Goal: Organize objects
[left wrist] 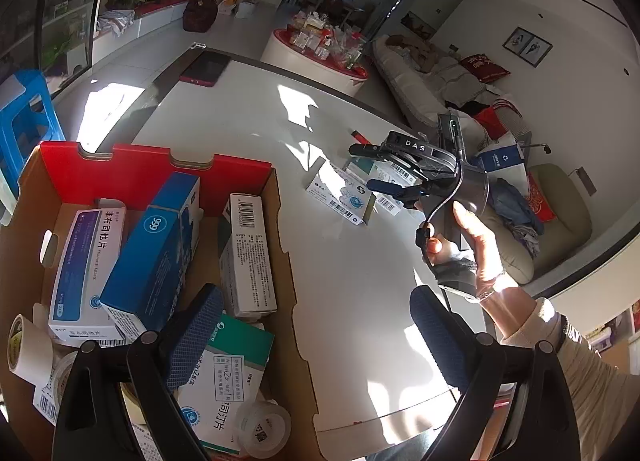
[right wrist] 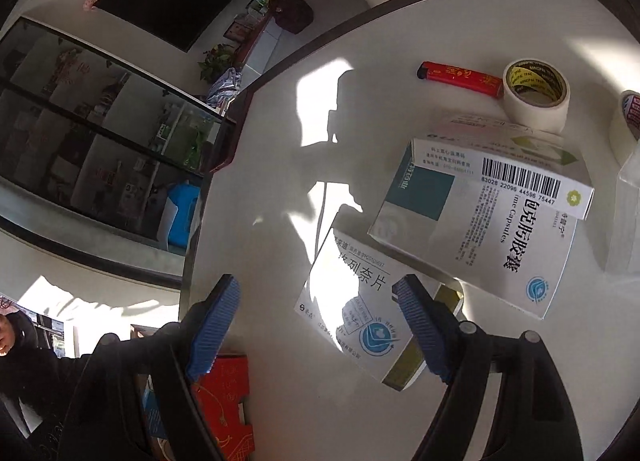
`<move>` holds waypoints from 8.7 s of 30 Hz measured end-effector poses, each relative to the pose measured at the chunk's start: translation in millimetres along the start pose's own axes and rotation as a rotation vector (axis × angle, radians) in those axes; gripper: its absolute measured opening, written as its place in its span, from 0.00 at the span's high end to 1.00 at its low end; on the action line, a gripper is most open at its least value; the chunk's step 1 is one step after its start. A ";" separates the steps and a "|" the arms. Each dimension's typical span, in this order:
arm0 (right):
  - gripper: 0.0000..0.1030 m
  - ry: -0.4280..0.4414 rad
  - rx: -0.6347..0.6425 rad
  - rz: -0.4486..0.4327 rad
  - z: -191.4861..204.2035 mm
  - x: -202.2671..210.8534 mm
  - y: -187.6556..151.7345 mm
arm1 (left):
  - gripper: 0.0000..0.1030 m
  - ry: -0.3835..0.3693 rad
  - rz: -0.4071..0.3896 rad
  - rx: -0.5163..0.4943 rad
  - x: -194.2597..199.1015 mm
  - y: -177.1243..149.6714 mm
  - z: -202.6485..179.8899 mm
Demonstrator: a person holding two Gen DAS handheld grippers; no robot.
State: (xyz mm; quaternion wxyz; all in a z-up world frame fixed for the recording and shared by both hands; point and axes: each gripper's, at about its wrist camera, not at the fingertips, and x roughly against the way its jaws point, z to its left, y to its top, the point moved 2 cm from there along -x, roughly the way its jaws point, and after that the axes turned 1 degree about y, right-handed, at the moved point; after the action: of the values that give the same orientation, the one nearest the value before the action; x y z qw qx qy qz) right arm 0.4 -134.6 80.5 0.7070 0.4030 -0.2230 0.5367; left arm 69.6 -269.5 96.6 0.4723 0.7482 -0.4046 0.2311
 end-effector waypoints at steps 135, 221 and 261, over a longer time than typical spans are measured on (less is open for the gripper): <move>0.29 0.140 -0.407 -0.294 -33.3 204.8 -291.0 | 0.86 0.314 -0.242 -0.172 75.1 -71.6 -13.5; 0.29 0.150 -0.407 -0.283 -29.6 199.5 -293.6 | 0.86 0.395 -0.274 -0.158 84.4 -70.4 3.2; 0.29 0.339 -0.086 -0.075 147.7 108.9 -244.8 | 0.86 0.511 -0.349 -0.122 106.8 -26.0 62.7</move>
State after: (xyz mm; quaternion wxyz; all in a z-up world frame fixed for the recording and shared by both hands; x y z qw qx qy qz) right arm 282.8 -215.3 166.1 0.7706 0.2842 -0.1082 0.5601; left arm 149.1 -361.1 132.8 0.6352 0.6943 -0.1515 0.3025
